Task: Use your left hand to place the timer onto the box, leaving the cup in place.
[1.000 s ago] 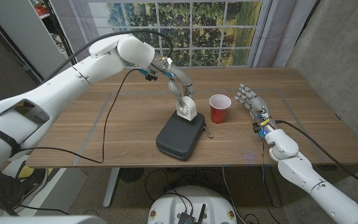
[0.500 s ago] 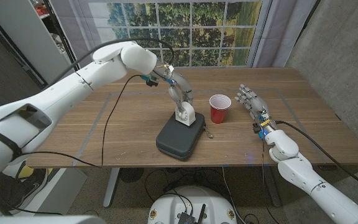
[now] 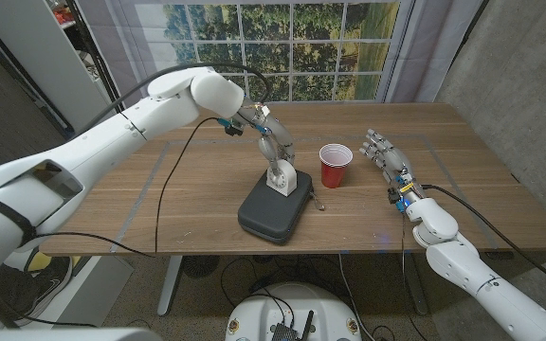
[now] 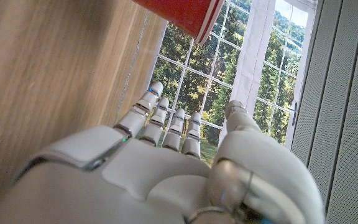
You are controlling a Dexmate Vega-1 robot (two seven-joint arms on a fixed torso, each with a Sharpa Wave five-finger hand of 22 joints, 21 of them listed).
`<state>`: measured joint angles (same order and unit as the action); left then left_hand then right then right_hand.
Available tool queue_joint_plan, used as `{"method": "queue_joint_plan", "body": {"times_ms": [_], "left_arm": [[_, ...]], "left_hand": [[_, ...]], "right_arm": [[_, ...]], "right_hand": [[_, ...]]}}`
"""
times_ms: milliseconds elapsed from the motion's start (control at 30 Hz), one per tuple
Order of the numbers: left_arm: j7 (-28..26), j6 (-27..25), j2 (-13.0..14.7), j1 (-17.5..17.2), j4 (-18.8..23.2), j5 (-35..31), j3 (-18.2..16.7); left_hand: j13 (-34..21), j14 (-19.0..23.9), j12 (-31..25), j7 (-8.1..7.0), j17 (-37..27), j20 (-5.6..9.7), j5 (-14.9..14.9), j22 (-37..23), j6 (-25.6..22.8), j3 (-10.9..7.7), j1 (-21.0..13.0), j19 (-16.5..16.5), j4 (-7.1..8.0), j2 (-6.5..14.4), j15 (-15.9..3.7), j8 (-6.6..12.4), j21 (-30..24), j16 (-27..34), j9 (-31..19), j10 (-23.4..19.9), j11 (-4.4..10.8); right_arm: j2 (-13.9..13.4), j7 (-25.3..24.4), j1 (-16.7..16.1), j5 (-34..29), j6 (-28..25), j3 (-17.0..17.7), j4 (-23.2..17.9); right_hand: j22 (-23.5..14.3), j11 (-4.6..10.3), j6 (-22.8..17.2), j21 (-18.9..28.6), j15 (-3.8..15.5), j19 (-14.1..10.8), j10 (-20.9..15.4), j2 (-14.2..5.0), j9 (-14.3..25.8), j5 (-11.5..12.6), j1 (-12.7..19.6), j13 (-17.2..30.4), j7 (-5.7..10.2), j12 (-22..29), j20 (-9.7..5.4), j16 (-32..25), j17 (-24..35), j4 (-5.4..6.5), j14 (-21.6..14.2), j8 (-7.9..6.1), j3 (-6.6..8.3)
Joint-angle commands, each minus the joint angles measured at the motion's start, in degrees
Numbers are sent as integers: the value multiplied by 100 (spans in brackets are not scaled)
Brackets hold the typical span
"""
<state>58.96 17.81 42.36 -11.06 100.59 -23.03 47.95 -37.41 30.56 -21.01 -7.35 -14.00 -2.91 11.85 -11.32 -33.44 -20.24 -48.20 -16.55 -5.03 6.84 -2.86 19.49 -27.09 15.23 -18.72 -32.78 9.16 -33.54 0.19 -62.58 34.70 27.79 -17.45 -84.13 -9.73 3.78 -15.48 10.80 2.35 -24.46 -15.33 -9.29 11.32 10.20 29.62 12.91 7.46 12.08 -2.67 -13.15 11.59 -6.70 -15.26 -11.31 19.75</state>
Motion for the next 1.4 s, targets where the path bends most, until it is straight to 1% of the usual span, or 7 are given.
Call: {"method": "queue_joint_plan", "body": {"times_ms": [33, 167, 500, 700, 900, 1000, 1400], "left_arm": [[268, -294, 61, 68, 284, -269, 15], [298, -378, 115, 56, 409, -294, -47], [258, -577, 295, -29, 661, -278, -274], [-56, -712, 494, -264, 732, 113, -628], [-643, -794, 755, -643, 837, 493, -1045], [-1021, -791, 893, -906, 843, 819, -1308], [-2464, -579, 1200, -2048, 588, 2275, -2149]], "left_hand": [[38, -172, 134, -89, -36, -24, -34, -34, 256, 95, 118, 85, 20, -120, -617, -151, -8, -53, 83, 182, -98], [163, -424, 386, -181, -51, -57, -58, -32, 674, 173, 176, 147, -10, -202, -461, -409, 11, -135, 178, 541, -333], [474, -1303, 900, -357, 91, -230, -124, -14, 1333, 395, 316, 341, -115, -516, 152, -824, 111, -456, 418, 1381, -627], [650, -1877, 1039, -245, 185, -447, -131, 18, 1668, 537, 510, 602, -59, -575, 471, -907, 267, -526, 524, 1845, -802], [737, -2040, 1032, -177, 228, -497, -134, 40, 1792, 632, 666, 701, -7, -621, 533, -908, 349, -506, 570, 1977, -831], [772, -2049, 1012, -214, 239, -474, -137, 49, 1791, 684, 761, 711, 30, -645, 488, -892, 374, -483, 588, 1981, -792], [859, -2078, 978, -74, 253, -545, -135, 64, 1957, 782, 1008, 709, 145, -633, 406, -905, 430, -440, 627, 2007, -853]], "right_arm": [[-28, -3, -44, 24, -21, 21, -56], [-35, -16, -61, 29, -44, 21, -92], [-49, -22, -23, -21, -71, 3, -127], [-64, -37, 17, -44, -120, -5, -163], [-90, -60, 56, -80, -188, -17, -211], [-86, -91, 77, -85, -235, -24, -228], [-81, -112, 240, -153, -364, -83, -210]], "right_hand": [[-10, 16, -45, 25, 611, 22, -33, -52, 32, 22, 16, 29, -14, 6, -5, -31, 23, 11, -68, -40, -18], [-10, 21, -46, 25, 610, 24, -34, -53, 32, 22, 18, 30, -10, 6, 1, -32, 23, 10, -69, -40, -17], [-11, 41, -48, 22, 612, 36, -26, -54, 32, 23, 19, 31, -4, 3, 37, -30, 23, 13, -63, -39, -19], [-11, 30, -47, 21, 616, 42, -22, -55, 32, 23, 19, 32, -7, 1, 52, -32, 23, 15, -66, -38, -21], [-11, 32, -44, 21, 617, 47, -25, -53, 32, 23, 17, 33, 0, 2, 62, -30, 24, 17, -59, -36, -24], [-12, 27, -45, 21, 616, 49, -24, -54, 32, 23, 18, 33, 1, 1, 63, -30, 24, 17, -59, -37, -24], [-12, 26, -47, 21, 619, 53, -29, -57, 32, 23, 16, 34, -1, 3, 70, -31, 25, 22, -56, -36, -27]]}}
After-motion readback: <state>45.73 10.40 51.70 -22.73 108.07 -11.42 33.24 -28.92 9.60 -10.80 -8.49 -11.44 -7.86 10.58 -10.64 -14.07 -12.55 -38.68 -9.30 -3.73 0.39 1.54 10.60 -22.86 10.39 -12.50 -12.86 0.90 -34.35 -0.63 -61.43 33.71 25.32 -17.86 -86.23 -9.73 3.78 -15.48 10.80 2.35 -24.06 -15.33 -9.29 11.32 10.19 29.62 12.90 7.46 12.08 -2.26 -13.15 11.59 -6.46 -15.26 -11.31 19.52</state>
